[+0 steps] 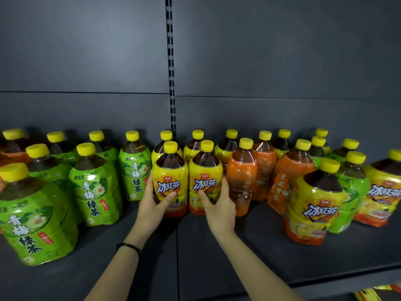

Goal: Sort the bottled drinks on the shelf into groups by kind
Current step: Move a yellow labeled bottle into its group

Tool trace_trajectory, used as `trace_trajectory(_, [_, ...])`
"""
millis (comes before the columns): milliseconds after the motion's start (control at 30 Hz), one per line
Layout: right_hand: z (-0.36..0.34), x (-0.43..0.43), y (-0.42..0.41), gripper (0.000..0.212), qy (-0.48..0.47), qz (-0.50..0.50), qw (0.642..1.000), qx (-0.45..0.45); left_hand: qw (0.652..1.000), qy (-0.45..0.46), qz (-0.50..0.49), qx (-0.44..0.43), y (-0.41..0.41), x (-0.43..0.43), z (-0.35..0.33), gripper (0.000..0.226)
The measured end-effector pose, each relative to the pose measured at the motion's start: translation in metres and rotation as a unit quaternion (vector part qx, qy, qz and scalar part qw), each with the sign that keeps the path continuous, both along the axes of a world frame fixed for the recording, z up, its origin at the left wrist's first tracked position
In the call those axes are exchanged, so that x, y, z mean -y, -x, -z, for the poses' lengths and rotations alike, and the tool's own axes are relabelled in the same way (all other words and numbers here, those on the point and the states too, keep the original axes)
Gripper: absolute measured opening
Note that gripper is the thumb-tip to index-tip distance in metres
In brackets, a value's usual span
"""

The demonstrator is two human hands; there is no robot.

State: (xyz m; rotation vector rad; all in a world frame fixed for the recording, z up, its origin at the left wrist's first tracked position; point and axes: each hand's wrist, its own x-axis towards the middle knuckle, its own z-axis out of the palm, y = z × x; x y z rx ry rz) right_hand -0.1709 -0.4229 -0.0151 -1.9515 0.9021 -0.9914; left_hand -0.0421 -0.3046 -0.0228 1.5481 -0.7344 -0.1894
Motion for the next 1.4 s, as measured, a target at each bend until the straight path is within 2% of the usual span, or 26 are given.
trace_trajectory(100, [0.006, 0.002, 0.016, 0.062, 0.007, -0.022, 0.998, 0.051, 1.0, 0.006, -0.018, 0.007, 0.006, 0.0, 0.001, 0.084])
trace_trajectory(200, [0.011, 0.006, 0.04, 0.033, 0.069, 0.027, 0.99, 0.118, 0.999, 0.005, -0.033, 0.003, 0.008, 0.001, 0.001, 0.082])
trace_trajectory(233, [0.01, 0.009, 0.047, 0.029, 0.074, 0.045, 0.986, 0.14, 0.999, 0.005, -0.037, 0.002, 0.009, 0.001, 0.001, 0.08])
trace_trajectory(300, [0.01, 0.023, 0.057, 0.04, 0.06, 0.093, 0.982, 0.151, 0.999, 0.003, -0.05, 0.004, 0.01, 0.002, 0.001, 0.075])
trace_trajectory(367, [0.008, 0.044, 0.057, 0.072, 0.016, 0.127, 0.987, 0.099, 0.998, 0.004, -0.064, -0.002, 0.01, 0.003, 0.0, 0.074])
trace_trajectory(433, [0.0, 0.059, 0.052, 0.097, -0.04, 0.084, 0.993, 0.072, 0.998, 0.01, -0.067, -0.019, 0.009, 0.003, -0.001, 0.074])
trace_trajectory(500, [-0.008, 0.068, 0.045, 0.105, -0.052, 0.038, 0.996, 0.06, 0.997, 0.016, -0.063, -0.036, 0.008, 0.003, -0.001, 0.073])
trace_trajectory(700, [-0.007, 0.074, 0.053, 0.096, -0.042, 0.011, 0.998, 0.047, 0.997, 0.023, -0.068, -0.043, 0.011, 0.004, -0.001, 0.074])
trace_trajectory(833, [0.001, 0.068, 0.082, 0.087, -0.124, -0.096, 0.985, 0.077, 0.993, 0.041, -0.096, -0.055, 0.024, 0.006, 0.001, 0.066])
trace_trajectory(967, [0.002, 0.056, 0.103, 0.078, -0.199, -0.233, 0.949, 0.072, 0.972, 0.06, -0.206, -0.092, 0.048, 0.013, 0.009, 0.061])
trace_trajectory(1033, [0.002, 0.05, 0.107, 0.078, -0.201, -0.272, 0.94, 0.048, 0.963, 0.065, -0.244, -0.098, 0.068, 0.015, 0.01, 0.056])
trace_trajectory(1100, [0.0, 0.047, 0.108, 0.07, -0.173, -0.284, 0.943, 0.026, 0.98, 0.078, -0.16, -0.091, 0.092, 0.016, 0.007, 0.052])
trace_trajectory(1200, [-0.003, 0.048, 0.106, 0.061, -0.148, -0.293, 0.945, 0.001, 0.989, 0.073, 0.047, -0.117, 0.112, 0.012, -0.004, 0.07])
trace_trajectory(1300, [-0.008, 0.048, 0.103, 0.068, -0.169, -0.327, 0.93, -0.019, 0.986, 0.048, 0.117, -0.111, 0.104, 0.006, -0.007, 0.092])
trace_trajectory(1400, [-0.02, 0.051, 0.104, 0.061, -0.165, -0.362, 0.916, -0.045, 0.983, 0.014, 0.151, -0.105, 0.1, 0.007, -0.011, 0.104])
